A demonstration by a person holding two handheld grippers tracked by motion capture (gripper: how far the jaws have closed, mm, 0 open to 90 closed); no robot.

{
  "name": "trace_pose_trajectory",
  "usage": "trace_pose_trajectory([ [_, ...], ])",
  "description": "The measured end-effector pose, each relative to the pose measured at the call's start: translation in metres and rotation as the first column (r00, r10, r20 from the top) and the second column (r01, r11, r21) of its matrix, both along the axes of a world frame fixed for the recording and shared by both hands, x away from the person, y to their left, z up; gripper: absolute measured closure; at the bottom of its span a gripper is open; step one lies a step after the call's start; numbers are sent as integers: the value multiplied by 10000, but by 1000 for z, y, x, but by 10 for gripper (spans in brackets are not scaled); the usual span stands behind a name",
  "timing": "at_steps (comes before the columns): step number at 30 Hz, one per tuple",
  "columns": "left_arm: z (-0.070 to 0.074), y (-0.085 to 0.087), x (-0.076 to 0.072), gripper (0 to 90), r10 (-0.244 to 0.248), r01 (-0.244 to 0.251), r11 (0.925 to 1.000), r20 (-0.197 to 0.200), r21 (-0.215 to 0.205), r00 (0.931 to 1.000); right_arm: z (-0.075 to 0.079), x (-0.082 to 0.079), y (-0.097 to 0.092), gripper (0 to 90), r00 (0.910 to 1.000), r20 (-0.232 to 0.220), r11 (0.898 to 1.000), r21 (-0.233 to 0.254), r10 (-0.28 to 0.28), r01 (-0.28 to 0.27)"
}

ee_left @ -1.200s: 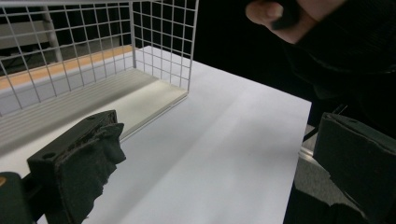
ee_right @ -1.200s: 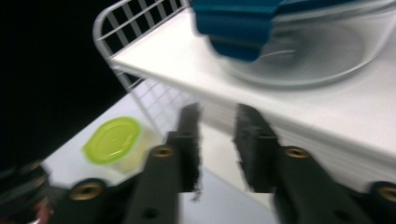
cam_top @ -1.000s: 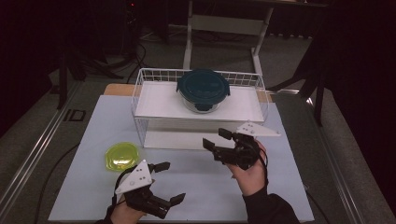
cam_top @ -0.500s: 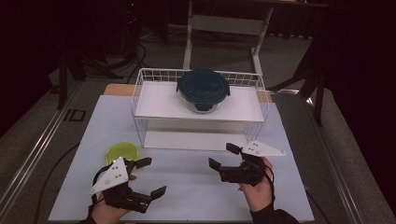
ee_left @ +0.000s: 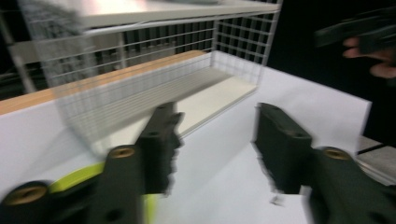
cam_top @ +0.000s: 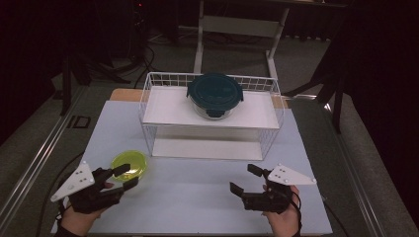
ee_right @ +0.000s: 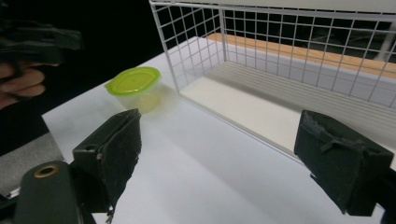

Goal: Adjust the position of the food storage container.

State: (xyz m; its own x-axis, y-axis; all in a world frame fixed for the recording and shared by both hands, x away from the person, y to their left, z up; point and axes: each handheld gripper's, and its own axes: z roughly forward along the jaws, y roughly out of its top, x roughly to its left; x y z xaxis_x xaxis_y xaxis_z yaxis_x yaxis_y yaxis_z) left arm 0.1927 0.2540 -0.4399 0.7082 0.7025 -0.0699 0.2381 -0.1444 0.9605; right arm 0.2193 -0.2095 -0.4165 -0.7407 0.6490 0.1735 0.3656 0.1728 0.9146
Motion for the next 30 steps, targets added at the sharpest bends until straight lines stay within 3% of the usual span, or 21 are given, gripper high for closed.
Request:
trace_pose_trajectory([
  [5,-16,24,8,681,795,-783,9964,-353,326,9962,-7,-9,-8,144,9999,84,9997,227,106,-108],
  [6,-21,29,11,698,1169,-1148,9921,-394,514,9924,-8,-10,-9,144,9999,106,9997,222,108,-110],
  [9,-33,43,17,833,1687,-1644,9845,-737,614,9829,-11,-12,-14,144,9997,74,9992,343,215,-217],
  [10,-33,43,17,879,1687,-1644,9845,-737,614,9829,-12,-13,-14,145,9997,73,9992,329,236,-238],
  [11,-42,52,22,900,1965,-1908,9792,-872,690,9766,-13,-14,-15,144,9996,119,9992,311,263,-266],
  [12,-42,52,22,900,1965,-1908,9792,-872,690,9766,-13,-14,-15,144,9996,119,9992,311,263,-266],
  [13,-51,60,29,900,2297,-2190,9706,-1126,995,9667,-15,-14,-16,145,9997,94,9993,264,246,-248],
  [15,-60,66,34,900,2615,-2468,9604,-1127,1292,9586,-16,-14,-17,145,9996,81,9992,294,272,-274],
  [16,-60,66,34,900,2615,-2468,9604,-1127,1292,9586,-17,-14,-17,145,9996,64,9992,307,263,-265],
  [18,-71,74,42,900,3043,-2856,9454,-1118,1569,9460,-18,-13,-16,145,9996,26,9993,260,277,-277],
  [20,-74,76,45,900,3112,-2917,9434,-1176,1577,9430,-18,-13,-16,145,9995,18,9992,254,302,-303],
  [21,-80,81,51,900,3373,-3123,9349,-1481,1685,9297,-18,-13,-15,145,9995,8,9992,234,319,-319],
  [22,-80,81,51,900,3373,-3123,9349,-1481,1685,9297,-18,-13,-15,145,9995,8,9992,234,319,-319],
  [23,-84,85,57,900,3417,-3124,9335,-1727,1760,9238,-19,-13,-15,145,9994,-17,9990,274,349,-348],
  [26,-86,85,62,900,3320,-3006,9370,-1863,1781,9247,-19,-12,-15,148,9994,-46,9989,304,346,-344],
  [28,-86,85,64,900,3225,-2904,9403,-1926,1774,9267,-20,-12,-15,147,9994,-71,9990,290,341,-339],
  [30,-87,81,65,900,2894,-2564,9504,-1989,1759,9363,-20,-11,-16,148,9994,-90,9989,348,323,-319],
])
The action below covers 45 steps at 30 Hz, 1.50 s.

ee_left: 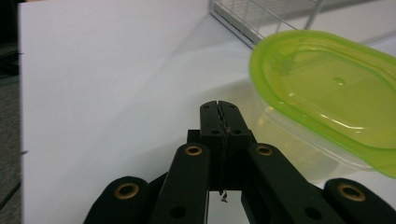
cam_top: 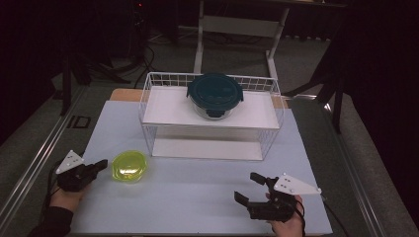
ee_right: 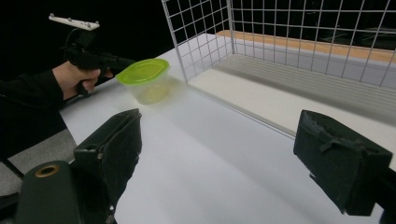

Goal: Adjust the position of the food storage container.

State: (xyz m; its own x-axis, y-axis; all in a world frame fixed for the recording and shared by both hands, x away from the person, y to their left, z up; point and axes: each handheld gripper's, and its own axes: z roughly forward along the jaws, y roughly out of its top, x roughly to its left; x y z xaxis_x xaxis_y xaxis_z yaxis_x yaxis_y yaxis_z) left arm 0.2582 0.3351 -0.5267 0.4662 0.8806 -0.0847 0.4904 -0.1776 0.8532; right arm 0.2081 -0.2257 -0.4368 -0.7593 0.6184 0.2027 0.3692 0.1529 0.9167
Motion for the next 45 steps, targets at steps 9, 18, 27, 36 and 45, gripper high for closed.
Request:
trace_pose_trajectory([
  [9,3,-10,-11,900,-670,668,9976,136,186,9977,-1,1,-2,148,10000,-14,9999,-69,-94,94],
  [18,2,-28,-23,900,-1442,1432,9841,20,1053,9896,-2,1,-2,149,9999,-74,9999,-7,-130,130],
  [27,5,-22,-18,900,-1229,1222,9923,308,216,9919,-2,1,-3,149,9999,-92,9999,-34,-141,141],
  [36,7,-35,-40,900,-1834,1829,9829,212,221,9828,-3,2,-1,150,9998,-161,10000,-32,-88,87],
  [45,4,-44,-42,900,-1979,1982,9793,-123,409,9802,-3,1,0,150,9999,-97,10000,-4,-78,78],
])
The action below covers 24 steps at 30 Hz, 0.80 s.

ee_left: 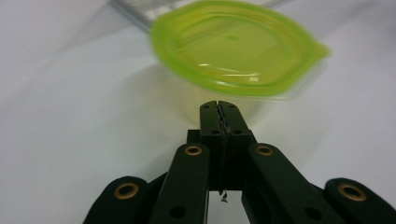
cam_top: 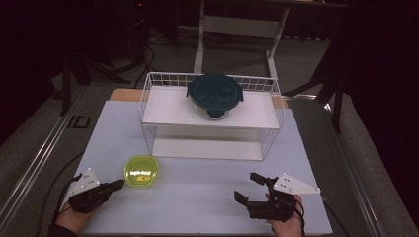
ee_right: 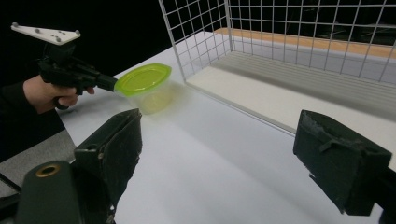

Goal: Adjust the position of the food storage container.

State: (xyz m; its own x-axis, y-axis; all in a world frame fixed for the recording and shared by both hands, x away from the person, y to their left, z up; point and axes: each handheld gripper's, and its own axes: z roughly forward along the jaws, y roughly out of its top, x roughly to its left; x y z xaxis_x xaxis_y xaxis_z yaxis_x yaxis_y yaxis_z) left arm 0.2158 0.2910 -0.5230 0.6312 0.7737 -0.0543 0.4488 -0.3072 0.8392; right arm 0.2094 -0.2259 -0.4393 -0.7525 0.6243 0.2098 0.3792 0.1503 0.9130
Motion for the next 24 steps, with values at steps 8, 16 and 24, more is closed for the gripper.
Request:
trace_pose_trajectory([
  [8,-8,2,26,900,385,-389,9991,-249,-154,9989,1,1,-3,150,10000,-26,9999,94,-52,52],
  [16,-11,-15,26,900,-324,314,9993,-543,-195,9980,1,1,-6,150,9999,-55,9998,147,-119,120],
  [24,-8,-39,16,900,-1268,1273,9918,-513,64,9906,1,0,-4,150,10000,2,9999,89,-89,89],
])
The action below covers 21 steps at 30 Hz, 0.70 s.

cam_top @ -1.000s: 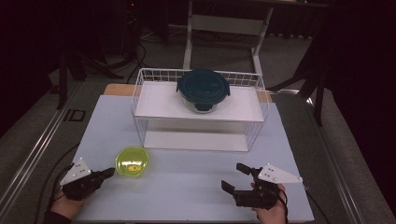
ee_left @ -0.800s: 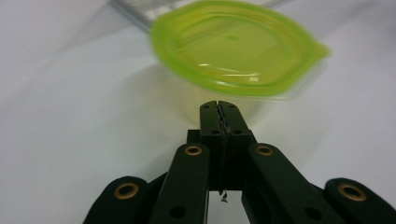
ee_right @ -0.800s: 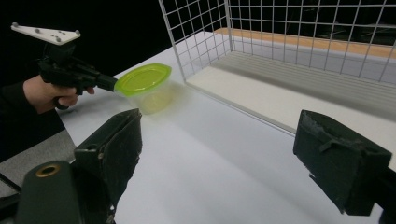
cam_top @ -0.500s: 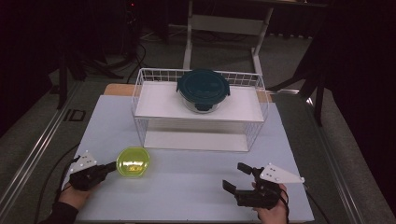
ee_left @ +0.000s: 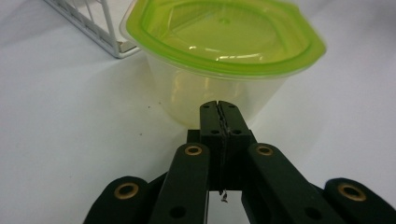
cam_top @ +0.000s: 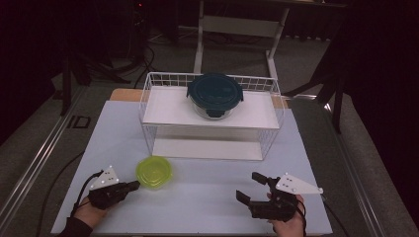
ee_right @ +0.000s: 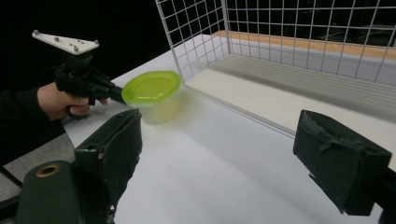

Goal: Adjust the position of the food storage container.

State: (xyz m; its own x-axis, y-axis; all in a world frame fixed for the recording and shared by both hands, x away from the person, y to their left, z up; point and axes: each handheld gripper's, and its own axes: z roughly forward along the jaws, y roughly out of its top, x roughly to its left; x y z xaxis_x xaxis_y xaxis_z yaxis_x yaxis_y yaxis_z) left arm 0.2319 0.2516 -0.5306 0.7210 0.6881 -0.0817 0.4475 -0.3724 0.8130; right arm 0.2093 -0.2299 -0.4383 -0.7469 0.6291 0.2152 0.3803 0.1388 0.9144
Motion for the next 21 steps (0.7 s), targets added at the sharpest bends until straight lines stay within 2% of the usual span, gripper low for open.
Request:
trace_pose_trajectory([
  [3,-2,2,3,900,192,-191,9998,-142,62,9997,0,0,0,150,10000,-23,10000,65,6,-6],
  [4,-3,7,7,900,524,-522,9986,-235,89,9984,0,-1,-1,150,10000,-19,10000,38,1,-1],
  [5,-3,7,7,900,524,-522,9986,-235,89,9984,0,-1,-1,150,10000,-19,10000,38,1,-1],
  [7,-3,11,14,900,858,-857,9963,-273,43,9959,1,0,-1,150,10000,-3,10000,74,-7,7],
  [9,-3,11,16,900,912,-912,9958,-265,42,9955,1,0,-1,151,10000,-1,10000,91,-17,17],
  [11,-6,12,24,900,1064,-1064,9943,-329,33,9938,0,0,-1,150,10000,-11,10000,60,-19,19],
  [13,-6,11,26,900,1076,-1076,9942,-358,21,9936,0,1,-1,151,10000,-8,10000,67,-14,14],
  [14,-6,8,27,900,988,-992,9950,-376,-88,9944,0,1,-1,151,10000,-29,10000,71,-31,32],
  [21,-6,-5,22,900,445,-446,9990,-393,-27,9982,0,1,-2,151,10000,4,10000,79,-31,31],
])
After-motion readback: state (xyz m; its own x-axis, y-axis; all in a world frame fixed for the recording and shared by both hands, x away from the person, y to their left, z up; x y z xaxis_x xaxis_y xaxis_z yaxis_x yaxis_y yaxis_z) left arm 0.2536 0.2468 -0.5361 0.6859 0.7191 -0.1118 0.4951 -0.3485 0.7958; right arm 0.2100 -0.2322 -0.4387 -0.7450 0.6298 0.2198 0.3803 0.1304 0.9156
